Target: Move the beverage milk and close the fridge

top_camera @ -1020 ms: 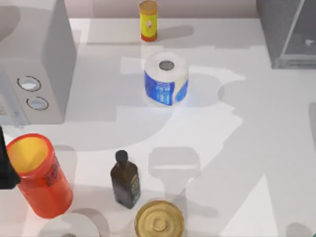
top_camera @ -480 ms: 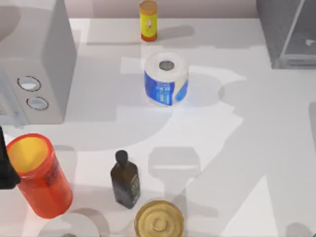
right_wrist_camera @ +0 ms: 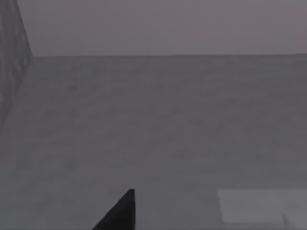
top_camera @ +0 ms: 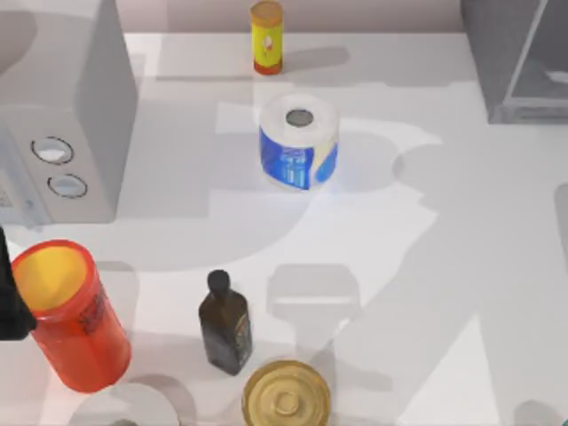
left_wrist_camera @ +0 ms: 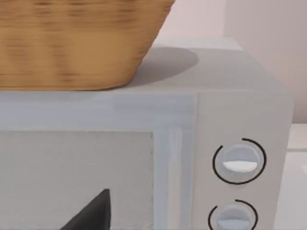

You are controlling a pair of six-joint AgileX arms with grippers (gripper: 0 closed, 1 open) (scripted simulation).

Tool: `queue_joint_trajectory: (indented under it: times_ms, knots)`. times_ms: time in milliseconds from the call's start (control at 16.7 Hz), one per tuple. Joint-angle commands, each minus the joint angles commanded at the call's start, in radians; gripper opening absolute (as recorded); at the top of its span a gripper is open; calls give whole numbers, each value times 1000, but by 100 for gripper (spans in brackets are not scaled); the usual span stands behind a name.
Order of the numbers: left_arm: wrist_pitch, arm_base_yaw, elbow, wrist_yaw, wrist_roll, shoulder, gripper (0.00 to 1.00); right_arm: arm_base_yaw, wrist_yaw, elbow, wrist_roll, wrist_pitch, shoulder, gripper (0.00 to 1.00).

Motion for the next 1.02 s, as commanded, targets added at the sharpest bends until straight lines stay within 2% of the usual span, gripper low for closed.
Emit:
queue_joint_trajectory:
  times_ms: [600,780,1020]
  knots:
    - [0,0,0,0,0,0,100,9,-2,-25,1,-9,-32,100]
    - [0,0,0,0,0,0,100,32,-6,-122,4,-42,-158,100]
    - [0,0,0,0,0,0,100,76,-8,-335,14,-112,-470,100]
